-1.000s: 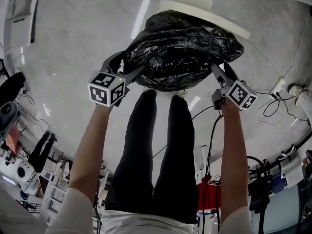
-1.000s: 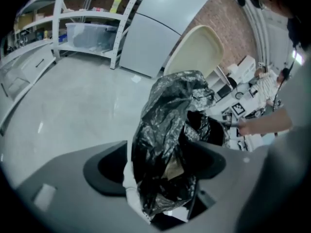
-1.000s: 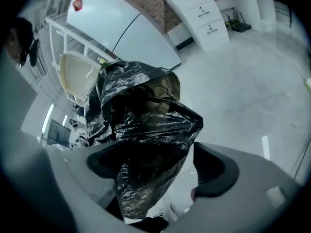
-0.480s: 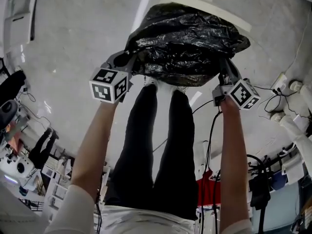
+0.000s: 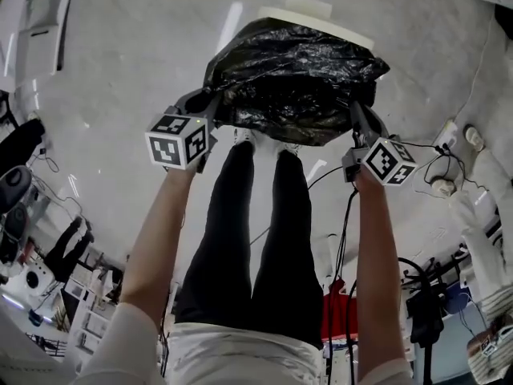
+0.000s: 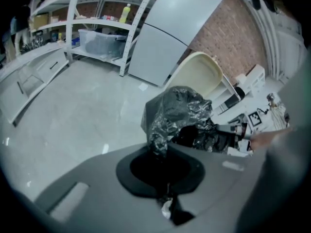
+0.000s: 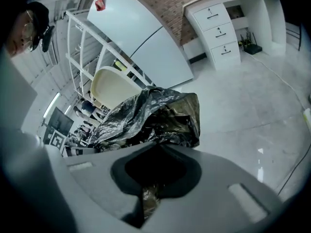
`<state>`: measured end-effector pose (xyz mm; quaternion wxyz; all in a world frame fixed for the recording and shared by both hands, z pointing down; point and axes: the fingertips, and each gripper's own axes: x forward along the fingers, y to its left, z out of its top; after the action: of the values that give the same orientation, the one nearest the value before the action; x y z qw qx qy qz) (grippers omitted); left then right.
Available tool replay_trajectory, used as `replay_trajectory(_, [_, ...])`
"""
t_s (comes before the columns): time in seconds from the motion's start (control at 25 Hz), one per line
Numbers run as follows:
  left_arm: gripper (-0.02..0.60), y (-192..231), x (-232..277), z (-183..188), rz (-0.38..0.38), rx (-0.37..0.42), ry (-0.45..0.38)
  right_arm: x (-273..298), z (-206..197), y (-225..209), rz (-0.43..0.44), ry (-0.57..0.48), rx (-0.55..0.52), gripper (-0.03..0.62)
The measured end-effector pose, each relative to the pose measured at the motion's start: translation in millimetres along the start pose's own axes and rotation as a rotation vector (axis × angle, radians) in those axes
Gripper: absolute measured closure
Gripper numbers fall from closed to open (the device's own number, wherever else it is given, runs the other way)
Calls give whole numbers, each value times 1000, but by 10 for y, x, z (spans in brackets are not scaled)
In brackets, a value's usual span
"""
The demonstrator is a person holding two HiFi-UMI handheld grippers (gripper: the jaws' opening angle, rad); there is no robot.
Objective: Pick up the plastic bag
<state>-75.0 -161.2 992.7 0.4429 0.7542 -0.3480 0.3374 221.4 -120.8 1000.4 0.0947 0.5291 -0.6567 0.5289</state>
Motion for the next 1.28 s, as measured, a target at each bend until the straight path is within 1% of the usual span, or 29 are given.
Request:
replay_trajectory(0.16, [577, -151, -207, 84, -4, 19, -13, -176, 70, 226, -5, -2, -42, 588])
replay_trajectory(0.48, [575, -485, -684, 241, 2, 51, -47, -614, 209, 670, -5, -15, -89, 588])
replay_trajectory(0.88, [575, -880, -1380, 445, -1, 37, -91, -1208, 339, 1146, -17, 3, -158, 588])
replay_trajectory(1.08, [575, -1130, -1762, 586, 1, 81, -101, -1507, 380, 1384, -25, 34, -198, 588])
replay_trajectory(1.28, [575, -1289, -2099, 756, 10, 125, -105, -1803, 511, 1602, -32, 32, -211, 588])
